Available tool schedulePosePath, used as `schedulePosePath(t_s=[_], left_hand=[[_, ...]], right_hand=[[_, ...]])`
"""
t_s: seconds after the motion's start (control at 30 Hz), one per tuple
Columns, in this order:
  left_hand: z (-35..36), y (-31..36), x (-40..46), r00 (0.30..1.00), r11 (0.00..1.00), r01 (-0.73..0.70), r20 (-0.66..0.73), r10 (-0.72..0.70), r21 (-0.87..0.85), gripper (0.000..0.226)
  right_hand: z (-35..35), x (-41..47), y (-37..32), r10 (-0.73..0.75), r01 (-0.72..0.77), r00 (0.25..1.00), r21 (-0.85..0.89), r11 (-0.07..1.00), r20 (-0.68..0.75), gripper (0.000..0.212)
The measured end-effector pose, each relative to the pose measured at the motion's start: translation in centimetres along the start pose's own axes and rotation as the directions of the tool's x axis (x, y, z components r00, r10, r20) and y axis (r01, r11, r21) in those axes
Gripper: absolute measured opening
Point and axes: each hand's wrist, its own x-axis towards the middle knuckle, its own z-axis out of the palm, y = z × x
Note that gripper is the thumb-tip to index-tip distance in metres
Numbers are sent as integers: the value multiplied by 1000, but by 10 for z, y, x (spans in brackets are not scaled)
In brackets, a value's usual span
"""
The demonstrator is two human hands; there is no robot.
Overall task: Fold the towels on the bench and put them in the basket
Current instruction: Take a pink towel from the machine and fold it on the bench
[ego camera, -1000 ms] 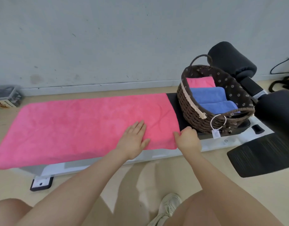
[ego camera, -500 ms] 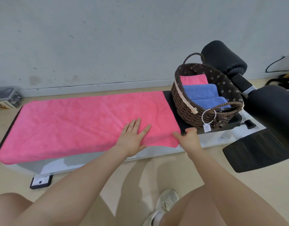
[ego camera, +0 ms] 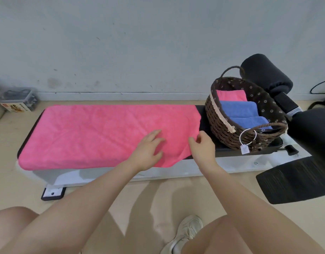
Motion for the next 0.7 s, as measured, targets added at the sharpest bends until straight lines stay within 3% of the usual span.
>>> schedulePosePath(t_s=[0.13,0.33,0.5,0.63,0.7], left_hand=[[-20,-21,-23,997,999,35,-71,-38,-42,62],[-76,-90,-84,929,960,264,-243,-280,-98,57],[-99,-150,-138,739,869,441,-460,-493,-224,44],[-96,-185,-170,519,702,596,-481,-707,-389,52],[-93,-197,-179,499,641,553,-405,-767,-532,60]], right_hand=[[37,-6,-50,-156,154,983,30,988,99,24],[125,-33,-117,-397,362,870,168,917,292,14],[204,-65,-156,-498,460,748,199,865,439,13],[245,-80,-151,-344,402,745,28,915,572,18],[255,-82,-142,-256,340,763,-32,940,593,20]])
